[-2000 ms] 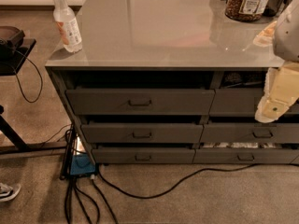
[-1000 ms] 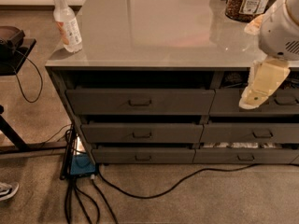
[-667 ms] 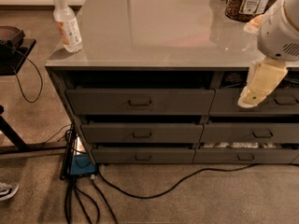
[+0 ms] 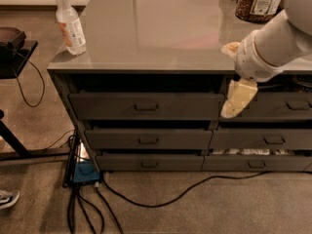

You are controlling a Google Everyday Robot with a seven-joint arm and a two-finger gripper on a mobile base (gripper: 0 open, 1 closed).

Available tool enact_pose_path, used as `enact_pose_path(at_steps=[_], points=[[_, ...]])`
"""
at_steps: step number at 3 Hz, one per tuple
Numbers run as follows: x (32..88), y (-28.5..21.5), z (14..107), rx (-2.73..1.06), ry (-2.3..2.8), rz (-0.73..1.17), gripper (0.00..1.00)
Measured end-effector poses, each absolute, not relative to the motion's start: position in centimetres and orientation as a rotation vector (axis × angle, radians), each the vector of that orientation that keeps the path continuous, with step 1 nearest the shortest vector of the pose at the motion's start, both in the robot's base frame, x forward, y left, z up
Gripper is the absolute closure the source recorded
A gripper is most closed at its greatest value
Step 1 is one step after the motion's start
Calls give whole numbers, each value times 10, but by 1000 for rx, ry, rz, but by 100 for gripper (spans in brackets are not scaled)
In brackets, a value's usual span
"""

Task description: Open top drawer

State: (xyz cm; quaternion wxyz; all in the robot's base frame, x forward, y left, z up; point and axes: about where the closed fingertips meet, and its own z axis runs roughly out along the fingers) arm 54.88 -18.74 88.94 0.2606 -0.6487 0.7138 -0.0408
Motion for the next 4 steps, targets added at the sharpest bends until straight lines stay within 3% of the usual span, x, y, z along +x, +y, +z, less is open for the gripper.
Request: enact_pose_path(at_steps=[2, 4], points=[[587, -108, 835, -1817, 1976, 305, 0], [589, -101, 819, -1824, 2000, 331, 0]])
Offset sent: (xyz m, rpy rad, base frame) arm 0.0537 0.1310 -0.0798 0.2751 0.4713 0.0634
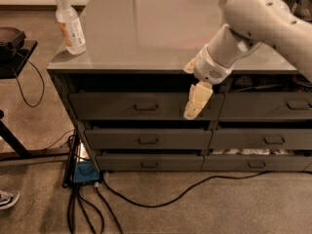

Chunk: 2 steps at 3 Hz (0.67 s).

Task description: Open top drawer

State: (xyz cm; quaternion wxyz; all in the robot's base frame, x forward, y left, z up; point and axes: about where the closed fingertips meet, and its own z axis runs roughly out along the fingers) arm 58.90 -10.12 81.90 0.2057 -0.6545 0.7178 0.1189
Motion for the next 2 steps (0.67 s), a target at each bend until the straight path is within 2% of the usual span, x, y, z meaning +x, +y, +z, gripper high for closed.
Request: enact_pose_path(at_steps=[1, 2], points=[[583, -101, 792, -1792, 2050, 244, 0], [574, -112, 752, -1758, 2098, 64, 0]])
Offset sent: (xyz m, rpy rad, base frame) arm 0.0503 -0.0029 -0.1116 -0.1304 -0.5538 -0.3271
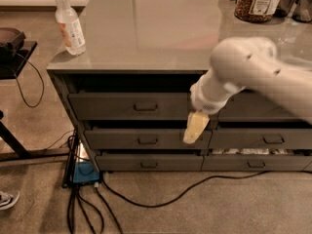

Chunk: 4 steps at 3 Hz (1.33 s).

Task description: Open top drawer

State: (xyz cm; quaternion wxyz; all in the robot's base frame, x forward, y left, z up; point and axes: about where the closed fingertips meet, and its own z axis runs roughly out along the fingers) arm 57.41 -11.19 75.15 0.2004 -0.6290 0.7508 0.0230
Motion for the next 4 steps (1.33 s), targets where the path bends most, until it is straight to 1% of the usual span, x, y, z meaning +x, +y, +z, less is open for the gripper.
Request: enact_pose_path(at_steps=[1, 2, 3, 4], points=[[566, -136, 707, -1684, 2137, -130, 0], [595, -156, 693, -1591, 2068, -282, 0], [643, -154, 706, -1488, 1935, -318, 0], [688, -138, 722, -1427, 1812, -241, 0]])
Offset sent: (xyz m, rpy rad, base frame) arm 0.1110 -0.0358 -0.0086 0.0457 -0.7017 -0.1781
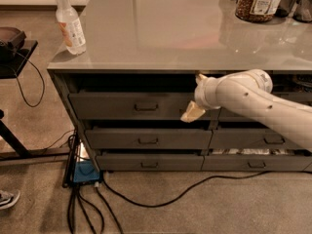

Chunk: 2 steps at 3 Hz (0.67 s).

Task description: Open top drawer

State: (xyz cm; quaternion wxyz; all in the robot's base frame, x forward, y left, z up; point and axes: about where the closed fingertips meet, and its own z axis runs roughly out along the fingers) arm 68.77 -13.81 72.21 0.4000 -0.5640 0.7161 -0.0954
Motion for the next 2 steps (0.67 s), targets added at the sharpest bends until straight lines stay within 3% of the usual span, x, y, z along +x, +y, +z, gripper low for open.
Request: enact_pose_path(at_steps=[1, 2], points=[[692, -136, 720, -1409, 1808, -199, 0], [693, -111, 698, -1434, 1812, -41, 0]])
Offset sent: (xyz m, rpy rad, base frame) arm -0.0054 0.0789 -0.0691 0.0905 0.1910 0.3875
